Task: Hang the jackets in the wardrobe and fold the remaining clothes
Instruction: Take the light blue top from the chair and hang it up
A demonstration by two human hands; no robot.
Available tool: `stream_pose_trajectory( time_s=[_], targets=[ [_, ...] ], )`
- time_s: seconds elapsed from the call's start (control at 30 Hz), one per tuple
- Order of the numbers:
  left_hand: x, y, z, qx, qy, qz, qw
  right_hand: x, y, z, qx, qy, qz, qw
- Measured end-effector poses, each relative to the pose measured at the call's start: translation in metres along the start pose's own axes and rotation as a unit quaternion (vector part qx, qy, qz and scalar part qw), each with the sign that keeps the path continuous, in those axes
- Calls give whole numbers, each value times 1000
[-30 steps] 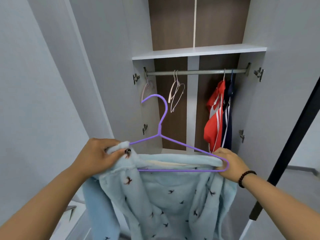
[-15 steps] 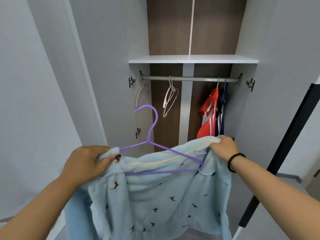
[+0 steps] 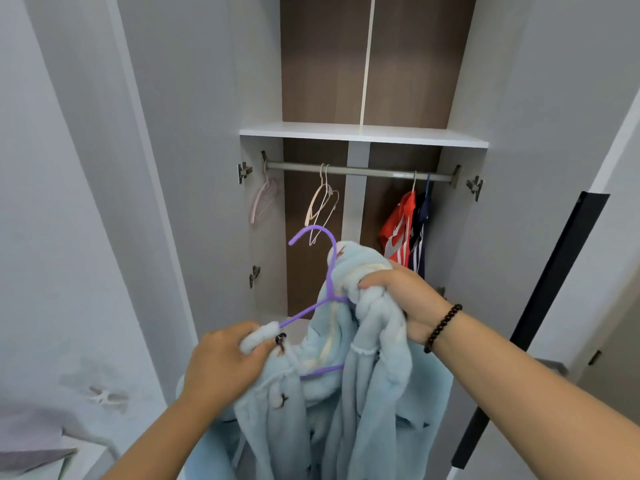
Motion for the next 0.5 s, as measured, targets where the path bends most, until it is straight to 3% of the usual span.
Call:
stream_pose_trajectory(
  time_s=[0.03,0.1,0.17,0.27,0.33,0.47,0.5],
  targets=[
    [1,-2,-2,-32,11,-12,999,-2,-4,-6,-7,-7,-14,1000],
    [2,-4,-6,-67,34,-24,997,-7,-10,-36,-126,29,-52,990],
    [4,-3,-5,-80,42,-29,995,-16,-21,-65,-281,86,-101,950],
    [6,6,4,-100,41,-35,993,-25,-35,-82,-425,101,-179,882],
    [6,15,10,-122,42,-36,991,-28,-35,-83,-530,100,-194,819],
    [9,32,13,-157,58,-33,985,-33,-46,-95,-741,119,-204,629],
    [10,35,13,-162,60,-33,984,-33,-50,-101,-761,105,-209,606]
  ],
)
Point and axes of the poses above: each hand's wrist, its own x-axis towards the middle knuckle, its own z-axis out of the palm, y = z × x, the point moved 10 cm from there along x, towards the middle knuckle, and after that the axes turned 5 degrees about -z, right-handed, at the moved point
